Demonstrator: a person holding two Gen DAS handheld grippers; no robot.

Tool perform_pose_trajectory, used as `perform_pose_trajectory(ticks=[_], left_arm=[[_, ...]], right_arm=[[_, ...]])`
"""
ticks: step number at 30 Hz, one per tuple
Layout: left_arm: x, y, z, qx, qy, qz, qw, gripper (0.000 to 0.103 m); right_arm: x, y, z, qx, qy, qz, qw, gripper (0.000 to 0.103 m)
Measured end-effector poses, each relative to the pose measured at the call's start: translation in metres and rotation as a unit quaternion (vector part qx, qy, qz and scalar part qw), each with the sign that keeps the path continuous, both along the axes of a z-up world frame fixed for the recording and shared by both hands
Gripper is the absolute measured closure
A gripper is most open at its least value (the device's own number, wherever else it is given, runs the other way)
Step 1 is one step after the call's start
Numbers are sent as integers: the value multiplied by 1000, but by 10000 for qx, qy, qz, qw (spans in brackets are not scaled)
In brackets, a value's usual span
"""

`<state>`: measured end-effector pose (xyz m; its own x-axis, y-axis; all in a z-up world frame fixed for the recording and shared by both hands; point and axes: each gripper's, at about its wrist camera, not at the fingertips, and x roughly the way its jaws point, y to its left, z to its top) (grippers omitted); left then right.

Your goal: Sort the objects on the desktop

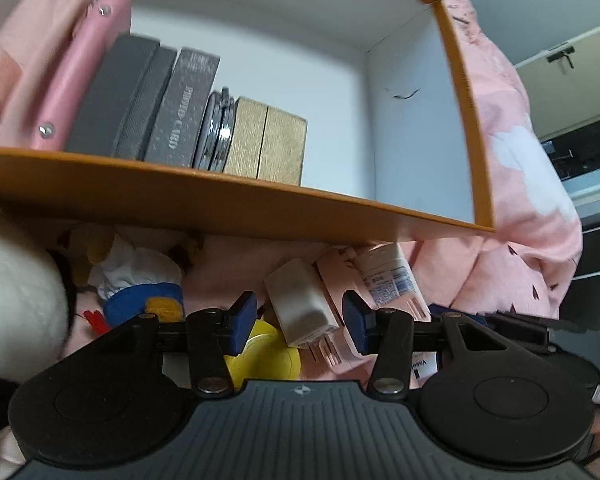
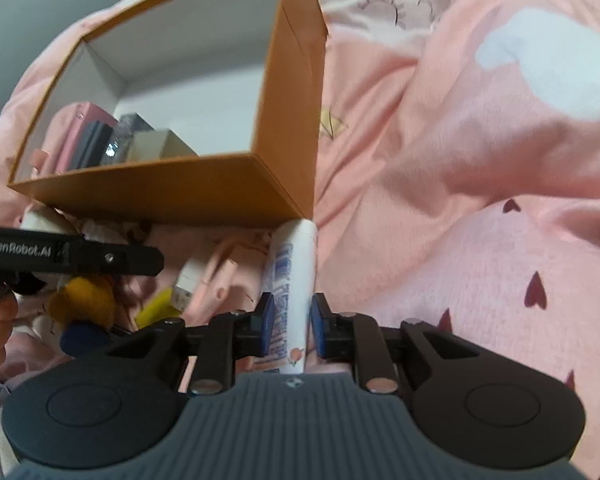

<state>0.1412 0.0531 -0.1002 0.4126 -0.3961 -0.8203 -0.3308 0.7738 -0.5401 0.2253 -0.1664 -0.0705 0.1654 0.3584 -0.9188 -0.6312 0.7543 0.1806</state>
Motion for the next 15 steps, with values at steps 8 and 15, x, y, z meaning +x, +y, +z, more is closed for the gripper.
perform_pose_trajectory(ticks=[8,15], left_arm=[[5,-7,-1,234,250,-223,9992,48],[-11,-36,11,1341,105,-1694,9763,48]], right_arm=[[-3,-8,-1,234,-18,-39,9997,83],[-14,-5,15,398,-382,164,9983,79]])
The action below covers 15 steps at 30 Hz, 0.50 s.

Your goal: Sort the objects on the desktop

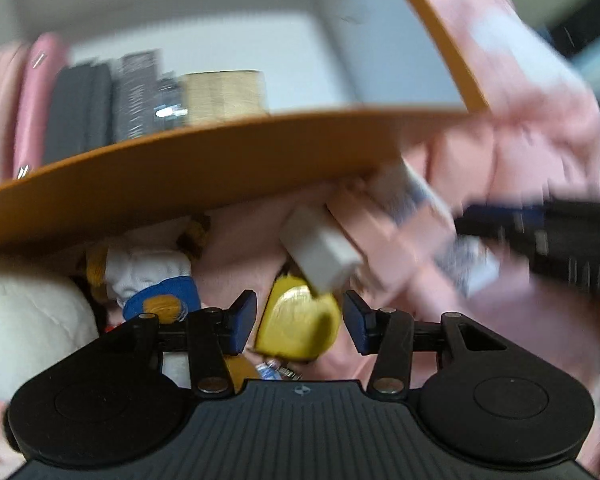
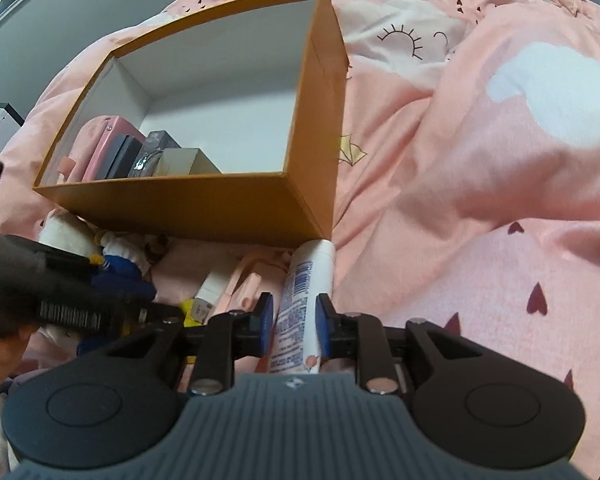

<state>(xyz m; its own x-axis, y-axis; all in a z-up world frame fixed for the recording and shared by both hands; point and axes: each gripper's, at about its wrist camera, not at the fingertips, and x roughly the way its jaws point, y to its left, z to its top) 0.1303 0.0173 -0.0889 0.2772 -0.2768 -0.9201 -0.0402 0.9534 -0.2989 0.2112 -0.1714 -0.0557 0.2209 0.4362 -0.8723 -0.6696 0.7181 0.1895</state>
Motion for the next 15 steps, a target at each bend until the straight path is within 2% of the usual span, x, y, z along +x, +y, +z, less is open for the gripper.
perform_pose_trajectory(ticks=[3,7,12,15], left_arm=[[-4,-13,-2,325,-69,-367,9988,47],[-2,-32,-8,692,-111,-767,9946,38],[-2,-55,-14,1168,-78,-1295,9846,37],[-8,-67,-16,1748,-171,-1470,9734,42]], right_arm=[[-1,-2,0,23,-47,-52,10000,78],[-11,-4,4,159,-162,-115,9997,76],[-27,-6,7,217,-511,-316,9980,72],[-40,0,3,83,-937,-479,9944,72]])
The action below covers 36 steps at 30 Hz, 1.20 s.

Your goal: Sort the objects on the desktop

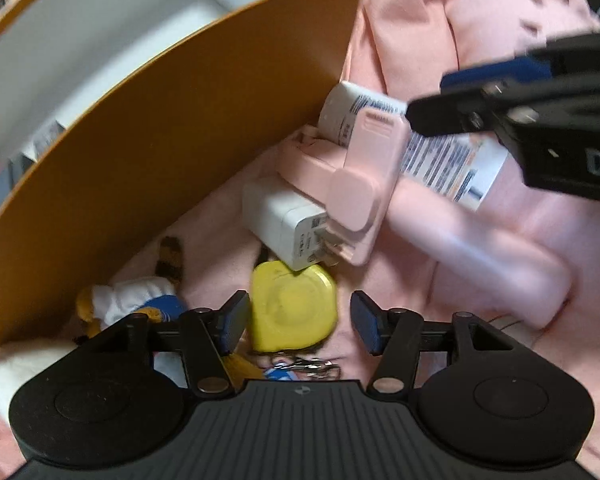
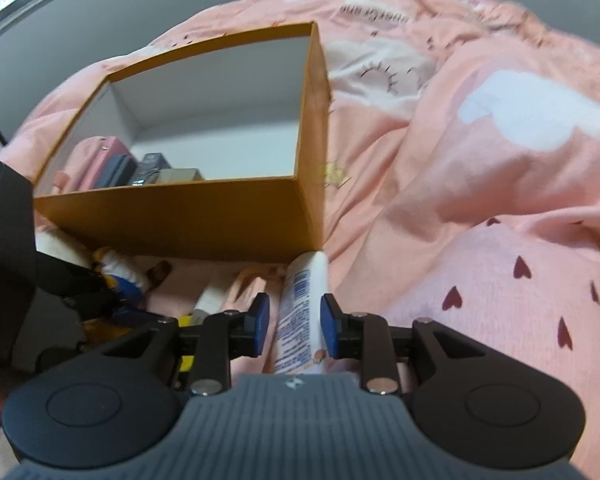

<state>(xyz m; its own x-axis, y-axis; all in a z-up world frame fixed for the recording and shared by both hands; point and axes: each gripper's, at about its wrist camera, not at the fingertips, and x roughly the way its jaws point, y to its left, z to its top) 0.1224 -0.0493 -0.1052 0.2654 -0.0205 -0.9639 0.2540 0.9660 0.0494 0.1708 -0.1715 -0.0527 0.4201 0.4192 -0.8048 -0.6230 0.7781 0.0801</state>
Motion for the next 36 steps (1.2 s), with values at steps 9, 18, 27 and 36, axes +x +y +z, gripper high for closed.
perform_pose_trajectory(ticks=[9,18,27,36], left_arm=[[-12,-25,-17,896,-151,-429,9949,43],[-24,-5,-1,1103,-431,-370,9923,44],[-33,38,17,1118,-620,-45,9918,44],[-50,52,26,1108,-990,-520,9875,43]], right_arm=[[-5,-7,-6,132,-118,-270,9995,71],[-6,-12,-6,284,-92,-215,9993,70],[-9,-1,-4,236,-197,89,9995,71],[-17,14,11,-183,-844,630,9943,65]])
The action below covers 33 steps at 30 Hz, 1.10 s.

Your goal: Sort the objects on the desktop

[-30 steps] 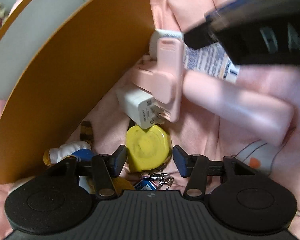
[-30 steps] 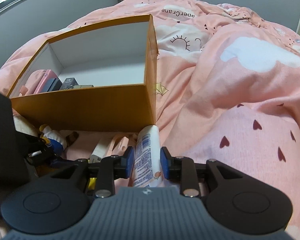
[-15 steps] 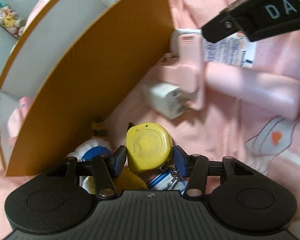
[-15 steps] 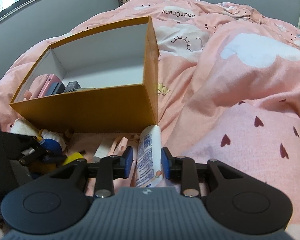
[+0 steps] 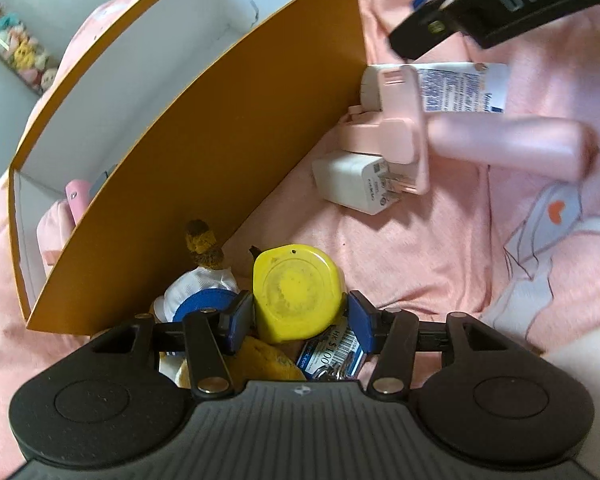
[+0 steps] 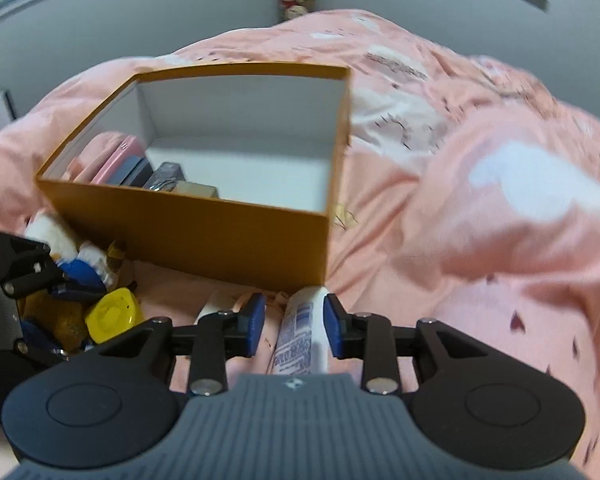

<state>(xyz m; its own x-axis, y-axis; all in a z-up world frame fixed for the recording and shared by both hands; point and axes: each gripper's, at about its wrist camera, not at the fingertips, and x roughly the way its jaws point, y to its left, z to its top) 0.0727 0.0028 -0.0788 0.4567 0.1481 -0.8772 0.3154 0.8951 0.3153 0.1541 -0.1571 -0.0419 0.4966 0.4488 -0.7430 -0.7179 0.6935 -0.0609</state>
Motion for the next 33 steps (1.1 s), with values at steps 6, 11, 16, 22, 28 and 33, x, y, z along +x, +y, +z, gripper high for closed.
perform_pose_trajectory(ticks=[6,11,16,22,28,33], left_arm=[[-21,-6,1,162,-261,-487,9983,43],[-33,-48,-14,401,-201,-1103,9929,43],[-26,-52,-23,539,-5,-1051,9930,43],[-26,-54,-21,705,-124,-980,9926,56],[-33,-42,-2,449,-435,-912,9939,70],[-36,-25,17,35,-578,-797,9951,71]], right_arm=[[-8,19,-3,-275,-7,501,9984,65],[-20,31,-7,-448,-21,1109,9928,62],[-27,44,-11,-889,-303,1711,9808,64],[-41,62,-14,-1352,-538,2616,9541,64],[-49,81,-32,-2019,-548,3063,9287,64],[-54,93,-52,-2582,-771,3232,9072,64]])
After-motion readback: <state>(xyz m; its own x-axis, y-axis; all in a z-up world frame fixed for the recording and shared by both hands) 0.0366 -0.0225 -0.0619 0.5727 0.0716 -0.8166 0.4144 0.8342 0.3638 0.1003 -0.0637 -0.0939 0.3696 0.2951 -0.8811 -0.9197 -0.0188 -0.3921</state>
